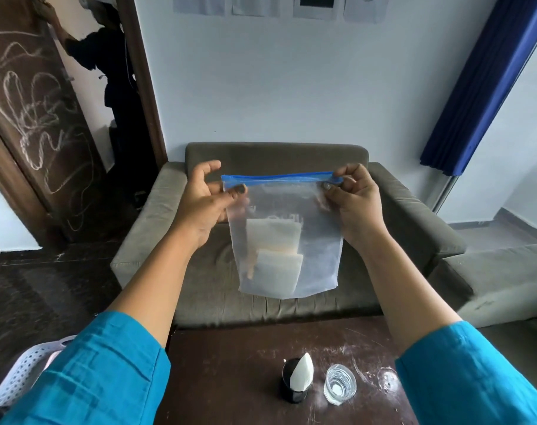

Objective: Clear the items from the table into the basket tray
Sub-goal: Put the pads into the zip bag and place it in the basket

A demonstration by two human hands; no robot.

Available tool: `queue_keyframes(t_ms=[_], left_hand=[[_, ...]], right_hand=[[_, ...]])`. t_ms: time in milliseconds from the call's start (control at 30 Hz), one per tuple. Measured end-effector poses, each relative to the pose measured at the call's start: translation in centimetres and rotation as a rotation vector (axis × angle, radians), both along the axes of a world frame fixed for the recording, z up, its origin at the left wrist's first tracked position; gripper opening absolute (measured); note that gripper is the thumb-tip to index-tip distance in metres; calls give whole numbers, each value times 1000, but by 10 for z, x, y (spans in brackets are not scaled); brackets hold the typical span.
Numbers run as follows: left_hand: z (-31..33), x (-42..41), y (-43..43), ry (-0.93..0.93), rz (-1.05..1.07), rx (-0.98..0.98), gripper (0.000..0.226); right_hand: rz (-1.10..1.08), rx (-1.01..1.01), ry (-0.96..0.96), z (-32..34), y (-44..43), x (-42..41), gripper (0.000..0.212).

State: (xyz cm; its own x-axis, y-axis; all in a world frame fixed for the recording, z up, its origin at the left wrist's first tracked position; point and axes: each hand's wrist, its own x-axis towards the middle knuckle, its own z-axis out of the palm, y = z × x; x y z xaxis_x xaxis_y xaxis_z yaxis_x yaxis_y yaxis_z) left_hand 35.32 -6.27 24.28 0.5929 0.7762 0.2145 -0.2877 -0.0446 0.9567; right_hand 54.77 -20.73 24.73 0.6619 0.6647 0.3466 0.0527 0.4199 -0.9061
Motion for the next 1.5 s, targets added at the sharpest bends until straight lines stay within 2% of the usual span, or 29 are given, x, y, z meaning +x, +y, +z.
queue_keyframes(t_ms=[33,67,133,200,300,333,400,467,500,600,800,967,1033,1100,1200,1300,1333,1367,1433,1500], left_hand=[[-5,-2,-1,44,-112,-43,69],[-10,-2,-5,97,-192,-48,70],[-20,0,-13,176,-195,9,46],[-24,6,-18,176,-62,32,27],[-24,10,-17,77,11,-43,24],[-24,11,-17,62,10,-59,25],[-25,9,-15,75,8,-61,25],[-29,6,-15,111,-29,-71,28],[-31,4,-16,130,-77,-83,38],[-40,-1,-19,200,-173,-76,63],[-52,-2,-18,215,-110,-12,52],[-58,-2,-15,238,55,22,36],[-56,-3,-16,231,76,50,37],[-55,-3,-21,274,75,60,43],[-52,-6,-23,269,-47,-101,45],[-50,-14,-22,193,-270,-329,22],[-50,-15,-22,199,-304,-321,14],[-52,-14,-22,243,-315,-242,17],[-59,-9,-23,392,-210,25,38],[-60,-6,-24,425,-2,139,42]], right_hand=[[20,47,64,1,1,-2,33],[22,81,120,3,2,-3,34],[-20,81,174,4,4,-4,33],[-27,-10,171,-2,1,-1,36],[122,-257,144,-26,-7,8,77],[191,-328,127,-37,-10,8,80],[312,-373,104,-57,-12,2,63],[287,-334,96,-69,-10,-4,37],[238,-318,78,-72,-9,-4,29],[226,-326,57,-70,-10,0,21],[240,-393,23,-68,-10,2,40],[197,-326,23,-75,-8,-4,44],[197,-294,57,-74,-9,-3,47],[292,-284,111,-71,-11,-4,46],[257,-322,137,-67,-11,-2,44],[198,-326,184,-69,-9,1,39],[171,-351,169,-69,-9,1,36],[129,-383,122,-70,-8,1,33],[56,-429,36,-73,-7,-1,25],[56,-394,171,-77,-8,-1,14]])
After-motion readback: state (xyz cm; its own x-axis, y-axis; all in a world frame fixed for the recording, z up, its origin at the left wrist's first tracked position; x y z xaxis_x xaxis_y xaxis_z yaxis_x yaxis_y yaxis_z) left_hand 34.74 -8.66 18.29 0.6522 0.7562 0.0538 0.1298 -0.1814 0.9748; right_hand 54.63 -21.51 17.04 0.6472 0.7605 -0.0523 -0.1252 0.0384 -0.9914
